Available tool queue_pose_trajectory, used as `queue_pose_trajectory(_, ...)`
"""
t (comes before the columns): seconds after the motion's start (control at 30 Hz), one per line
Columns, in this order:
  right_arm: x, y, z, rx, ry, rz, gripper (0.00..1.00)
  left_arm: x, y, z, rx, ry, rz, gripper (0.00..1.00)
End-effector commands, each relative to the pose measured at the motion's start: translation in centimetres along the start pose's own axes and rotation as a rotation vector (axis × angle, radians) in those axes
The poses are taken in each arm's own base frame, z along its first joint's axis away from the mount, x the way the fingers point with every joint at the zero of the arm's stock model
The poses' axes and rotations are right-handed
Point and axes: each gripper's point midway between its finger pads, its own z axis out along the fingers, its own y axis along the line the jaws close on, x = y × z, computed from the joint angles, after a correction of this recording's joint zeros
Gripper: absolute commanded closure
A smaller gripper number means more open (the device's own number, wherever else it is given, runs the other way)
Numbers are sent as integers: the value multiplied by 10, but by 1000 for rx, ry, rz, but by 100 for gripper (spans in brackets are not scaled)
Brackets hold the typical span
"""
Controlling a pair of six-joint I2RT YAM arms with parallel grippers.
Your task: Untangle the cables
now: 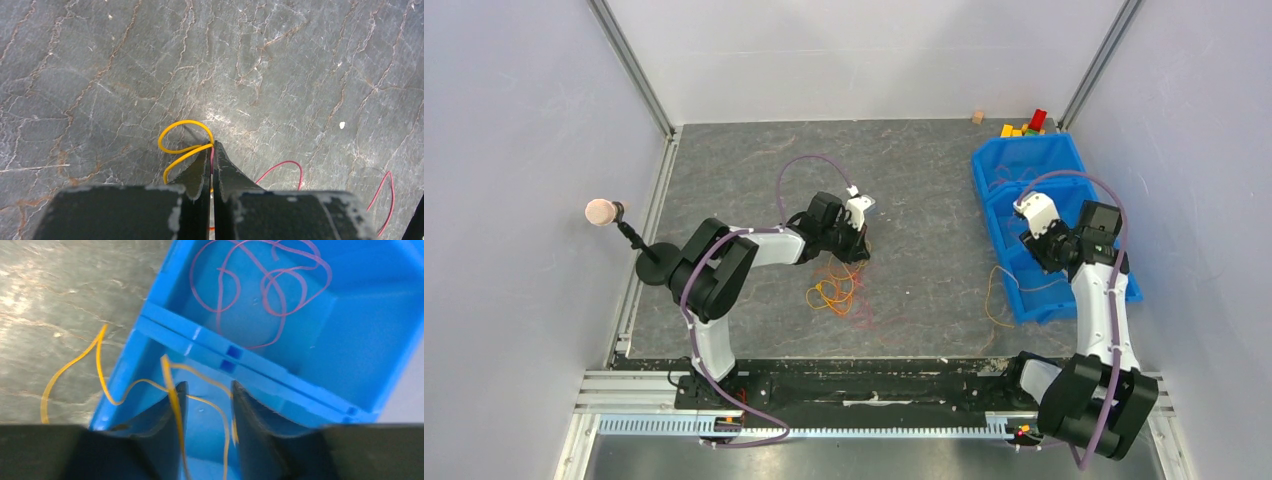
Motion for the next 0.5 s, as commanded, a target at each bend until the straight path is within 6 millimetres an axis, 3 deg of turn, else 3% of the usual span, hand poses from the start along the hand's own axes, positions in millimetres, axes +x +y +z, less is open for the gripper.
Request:
queue_pose_trajectory(0.0, -12, 8, -14, -107, 7, 7, 49, -3, 6, -9, -23, -13, 18, 98)
queue_pose_trajectory(0.07, -23, 10, -29, -142, 8, 30, 35, -5, 5, -10, -20, -18, 19, 98)
queue_pose_trajectory(0.17, -57, 12, -56, -183, -64, 64, 18, -6, 3, -11, -12, -22, 12, 98)
queue_pose_trajectory(0.27, -70, 46, -63, -296, -47, 66, 21, -4, 1, -12, -2, -19, -1, 98)
queue_pose_trajectory(0.33, -67, 71, -55, -346, 4, 33, 26, -2, 0, -12, -1, -17, -3, 98)
queue_pose_trajectory(0.4, -60, 86, -43, -361, 68, -25, 31, -2, 0, -12, -2, -18, -7, 98)
queue_pose_trajectory(0.47, -52, 86, -30, -333, 145, -66, 33, -3, -1, -14, -1, -20, -8, 98)
